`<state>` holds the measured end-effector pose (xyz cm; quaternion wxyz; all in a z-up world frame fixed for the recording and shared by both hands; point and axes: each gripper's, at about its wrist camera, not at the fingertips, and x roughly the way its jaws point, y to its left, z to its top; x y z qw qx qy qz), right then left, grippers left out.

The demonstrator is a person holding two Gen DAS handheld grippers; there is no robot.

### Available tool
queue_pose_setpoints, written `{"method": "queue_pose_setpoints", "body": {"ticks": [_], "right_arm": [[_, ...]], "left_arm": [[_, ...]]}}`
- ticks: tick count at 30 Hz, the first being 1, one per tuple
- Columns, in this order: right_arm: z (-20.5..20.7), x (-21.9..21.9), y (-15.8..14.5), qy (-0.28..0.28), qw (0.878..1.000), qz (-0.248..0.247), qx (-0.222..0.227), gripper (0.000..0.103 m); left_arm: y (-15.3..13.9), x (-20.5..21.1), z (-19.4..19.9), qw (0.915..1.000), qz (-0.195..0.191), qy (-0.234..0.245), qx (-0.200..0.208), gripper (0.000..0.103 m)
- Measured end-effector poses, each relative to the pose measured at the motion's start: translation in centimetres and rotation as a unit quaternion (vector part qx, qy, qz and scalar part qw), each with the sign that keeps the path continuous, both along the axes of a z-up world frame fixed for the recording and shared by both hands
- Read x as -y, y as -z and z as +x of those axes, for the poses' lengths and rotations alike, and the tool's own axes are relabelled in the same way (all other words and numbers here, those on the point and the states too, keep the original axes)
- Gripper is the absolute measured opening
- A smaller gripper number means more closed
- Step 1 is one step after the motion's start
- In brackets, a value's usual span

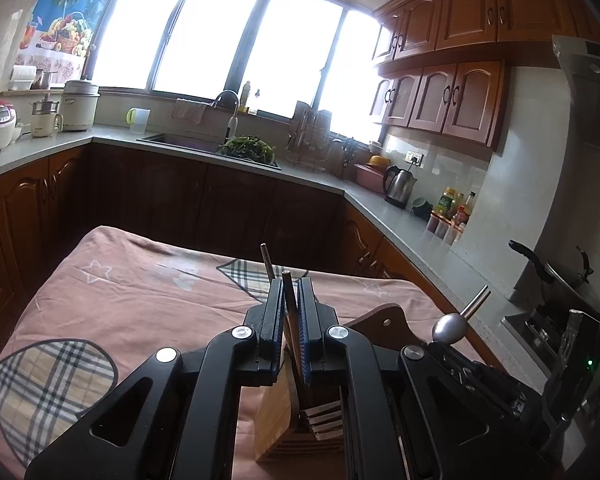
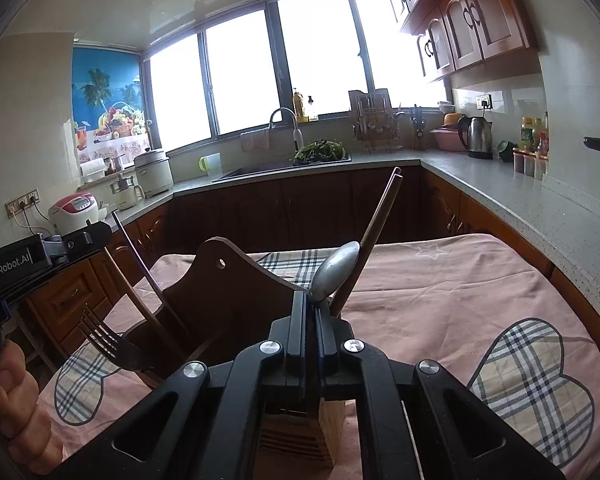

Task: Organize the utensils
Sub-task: 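Open both tools to release the spoon and chopstick into the holder, then move both open tools back over the remaining chopsticks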

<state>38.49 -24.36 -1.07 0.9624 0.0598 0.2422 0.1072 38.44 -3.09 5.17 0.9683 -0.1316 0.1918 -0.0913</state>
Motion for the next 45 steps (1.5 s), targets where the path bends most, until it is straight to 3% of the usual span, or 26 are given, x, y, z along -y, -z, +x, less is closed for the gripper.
{"method": "queue_pose_setpoints", "body": {"ticks": [3,6,8,11,12,16,17,27,35,45], "right_arm": [[-0.1,0.1,-0.2,0.001,1.000,0.003,-0.003,0.008],[-0.4,0.4,-0.5,0.002,1.000,0.009,-0.003,0.012],[-0.7,0.7,-0.7,0.002,1.000,0.017,-0.004,0.019],[-1.6,1.2,-1.1,0.004,1.000,0.029,0.001,0.032],[-1.9,1.4,-1.3,0.006,0.999,0.033,0.001,0.034],[-3.4,2.6,-2.2,0.014,0.998,0.063,0.006,0.061],[-3.9,3.0,-2.4,0.014,0.997,0.070,0.009,0.062],[-8.4,5.2,-3.5,0.017,0.992,0.127,-0.002,0.092],[-12.7,5.7,-4.1,0.002,0.990,0.144,-0.009,0.094],[-17.8,6.3,-3.6,0.001,0.990,0.135,-0.026,0.095]], "left_arm": [[0.0,0.1,0.1,0.9999,0.004,0.001,-0.010,0.009],[-0.1,0.0,-0.2,0.9999,0.001,-0.002,-0.012,0.034],[-0.3,-0.2,-0.7,0.9999,-0.002,-0.009,-0.010,0.057],[-0.4,-0.6,-1.3,0.9998,-0.009,-0.014,-0.014,0.060],[-0.5,-0.9,-1.6,0.9996,-0.012,-0.016,-0.018,0.063],[-0.5,-2.1,-3.1,0.9988,-0.026,-0.029,-0.030,0.076],[-0.4,-2.4,-3.5,0.9984,-0.028,-0.034,-0.036,0.080],[1.0,-4.2,-9.1,0.9940,-0.042,-0.047,-0.090,0.088],[2.3,-3.7,-13.7,0.9919,-0.030,-0.026,-0.121,0.090],[3.4,-3.5,-18.5,0.9912,-0.017,-0.011,-0.131,0.090]]}}
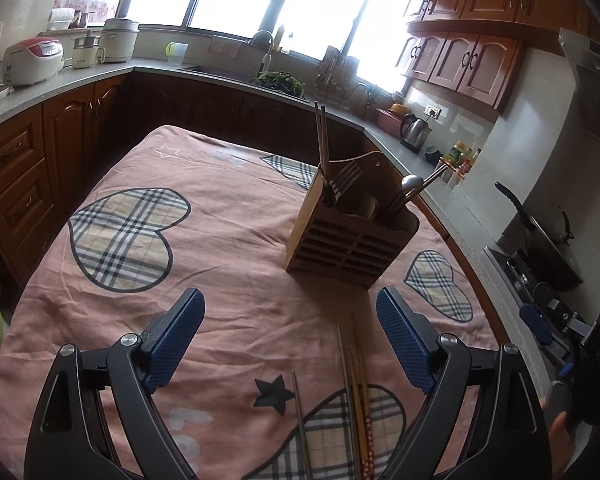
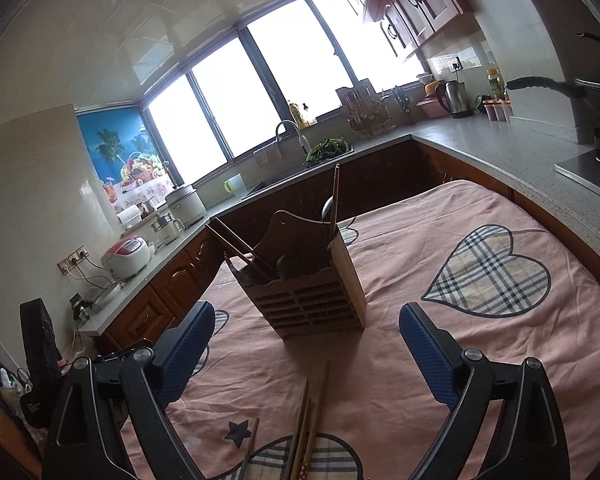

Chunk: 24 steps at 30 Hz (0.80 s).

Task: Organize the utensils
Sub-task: 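Move both open tools back over the remaining chopsticks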

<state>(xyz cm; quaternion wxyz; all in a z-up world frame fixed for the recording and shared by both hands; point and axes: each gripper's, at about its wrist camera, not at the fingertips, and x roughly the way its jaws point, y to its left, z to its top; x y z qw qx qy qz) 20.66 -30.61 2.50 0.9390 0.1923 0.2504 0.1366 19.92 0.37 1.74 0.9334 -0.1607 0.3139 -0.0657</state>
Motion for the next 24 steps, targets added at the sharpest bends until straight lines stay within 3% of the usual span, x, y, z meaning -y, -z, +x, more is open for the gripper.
{"method": "queue_pose_setpoints", "body": {"ticks": [12,14,24], "right_arm": [[-4.0,-0.7,3.3,-0.014,0.999,-0.023,-0.036,0.098],[-4.4,-0.7,3.8,-0.015,0.999,-0.023,-0.040,0.102],[-5.0,-1.1,5.7,-0.022,0.997,-0.029,-0.064,0.102]], "left_arm": [[3.3,0.0,-3.3,0.9992,0.009,0.002,-0.038,0.090],[3.9,0.1,-3.6,0.9989,0.015,0.003,-0.044,0.090],[6.5,0.9,-3.3,0.9959,0.033,0.017,-0.082,0.090]]}}
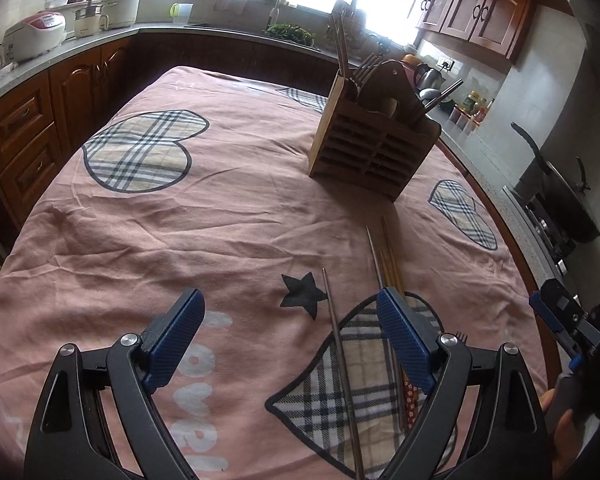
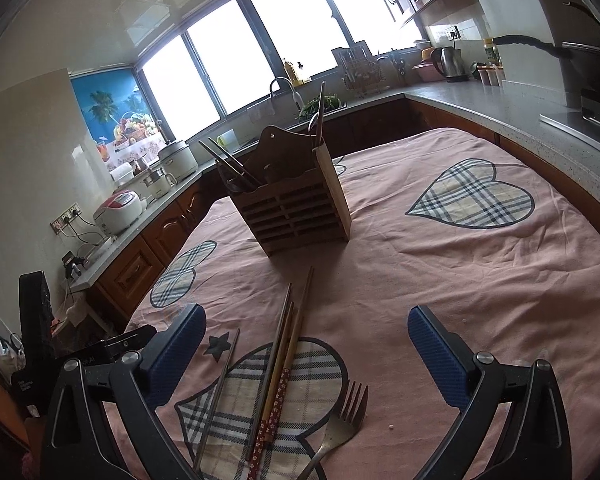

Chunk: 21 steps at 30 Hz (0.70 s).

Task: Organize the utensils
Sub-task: 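Move both open tools back over the remaining chopsticks, then grasp a thin metal chopstick with the left tool while the right tool grasps a wooden chopstick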

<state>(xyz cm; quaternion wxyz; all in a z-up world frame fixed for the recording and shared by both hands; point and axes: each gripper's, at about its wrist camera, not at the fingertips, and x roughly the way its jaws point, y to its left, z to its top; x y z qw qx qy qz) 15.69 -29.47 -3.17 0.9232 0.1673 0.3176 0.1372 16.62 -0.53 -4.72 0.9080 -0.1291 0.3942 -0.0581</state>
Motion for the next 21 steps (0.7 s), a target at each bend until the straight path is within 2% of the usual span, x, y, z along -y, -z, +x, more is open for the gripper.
{"method": "queue_pose_setpoints", "body": {"ticks": [10,16,18,20,21], "right_arm": [[0.6,0.1,0.9,0.002,1.000,0.002,-0.016,0.102],[2.0,-0.1,1.8,-0.004,0.999,-0.001,-0.036,0.102],[2.6,-0.4,2.1,-0.007,0.999,-0.007,-0.046,0.102],[3.2,-0.6,2.5,-0.012,0.999,-0.008,-0.052,0.102],[3.5,-0.7,2.6,-0.016,0.998,-0.007,-0.055,0.101]], "left_arm": [[1.6,1.4,1.1,0.9992,0.011,0.027,-0.027,0.090],[2.2,2.7,2.1,0.9976,0.035,0.050,-0.034,0.088],[2.3,3.2,2.5,0.9967,0.044,0.059,-0.035,0.080],[2.6,3.6,3.0,0.9955,0.043,0.072,-0.043,0.066],[2.8,3.8,3.4,0.9950,0.042,0.077,-0.047,0.063]]}}
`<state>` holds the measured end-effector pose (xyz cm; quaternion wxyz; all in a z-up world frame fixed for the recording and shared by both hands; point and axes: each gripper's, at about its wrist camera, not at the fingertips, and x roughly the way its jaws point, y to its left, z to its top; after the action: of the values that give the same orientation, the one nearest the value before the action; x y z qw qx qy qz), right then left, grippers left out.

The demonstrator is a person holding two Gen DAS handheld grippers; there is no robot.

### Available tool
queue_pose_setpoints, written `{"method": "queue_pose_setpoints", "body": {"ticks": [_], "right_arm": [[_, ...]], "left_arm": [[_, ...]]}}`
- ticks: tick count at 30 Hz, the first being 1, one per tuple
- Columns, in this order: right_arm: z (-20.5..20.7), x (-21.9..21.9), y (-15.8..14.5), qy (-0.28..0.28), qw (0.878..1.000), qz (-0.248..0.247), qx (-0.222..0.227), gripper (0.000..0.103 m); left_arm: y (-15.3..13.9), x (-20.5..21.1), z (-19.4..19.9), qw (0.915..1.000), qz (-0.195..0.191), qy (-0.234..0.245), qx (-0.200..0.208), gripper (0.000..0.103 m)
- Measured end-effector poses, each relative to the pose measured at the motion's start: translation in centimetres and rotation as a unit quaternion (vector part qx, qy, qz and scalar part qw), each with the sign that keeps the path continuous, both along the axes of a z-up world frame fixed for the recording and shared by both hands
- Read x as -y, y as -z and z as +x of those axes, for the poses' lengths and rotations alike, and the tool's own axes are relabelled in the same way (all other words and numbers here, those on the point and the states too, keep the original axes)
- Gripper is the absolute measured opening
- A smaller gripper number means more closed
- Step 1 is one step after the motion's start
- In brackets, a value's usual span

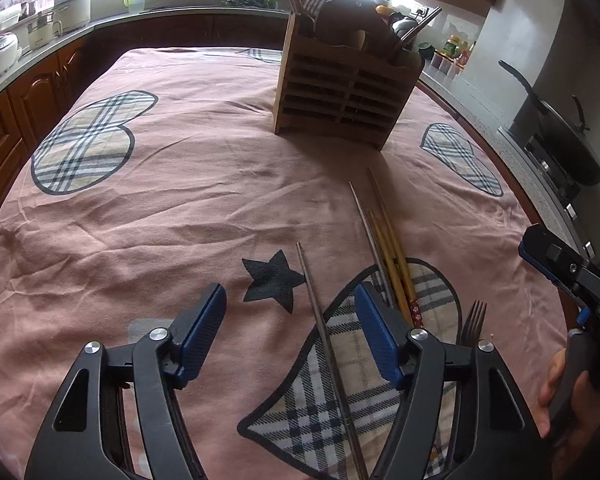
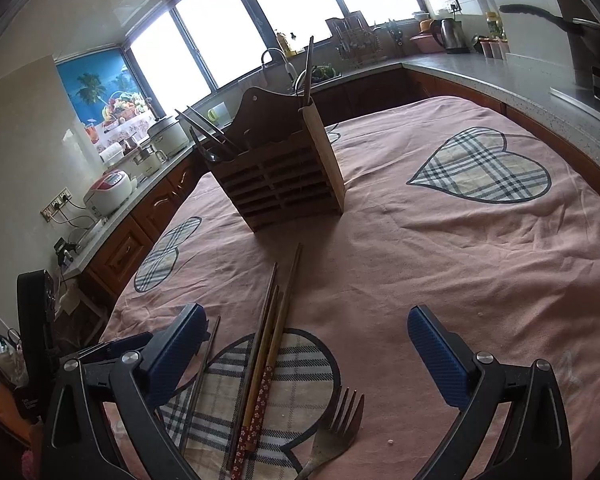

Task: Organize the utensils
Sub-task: 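Grasp a thin metal chopstick with the left tool while the right tool grasps a wooden chopstick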

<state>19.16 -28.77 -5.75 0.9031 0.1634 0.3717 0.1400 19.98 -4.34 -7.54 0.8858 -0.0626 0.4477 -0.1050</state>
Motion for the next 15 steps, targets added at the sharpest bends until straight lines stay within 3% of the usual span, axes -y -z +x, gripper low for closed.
{"method": "queue_pose_setpoints", "body": {"ticks": [6,10,15], "right_arm": [[2.1,-0.4,0.4,-0.004,1.000,0.000,-0.010,0.100],[3.8,-0.8,0.9,-0.008,1.000,0.000,-0.023,0.087],[6.2,-1.9,2.4,-0.021,0.998,-0.004,-0.053,0.068]], "left_arm": [[1.0,0.8,1.5,0.9997,-0.001,0.014,-0.021,0.051],[1.6,1.1,2.2,0.9988,-0.007,0.028,-0.040,0.032],[2.1,1.6,3.1,0.9982,-0.007,0.037,-0.047,0.028]]}}
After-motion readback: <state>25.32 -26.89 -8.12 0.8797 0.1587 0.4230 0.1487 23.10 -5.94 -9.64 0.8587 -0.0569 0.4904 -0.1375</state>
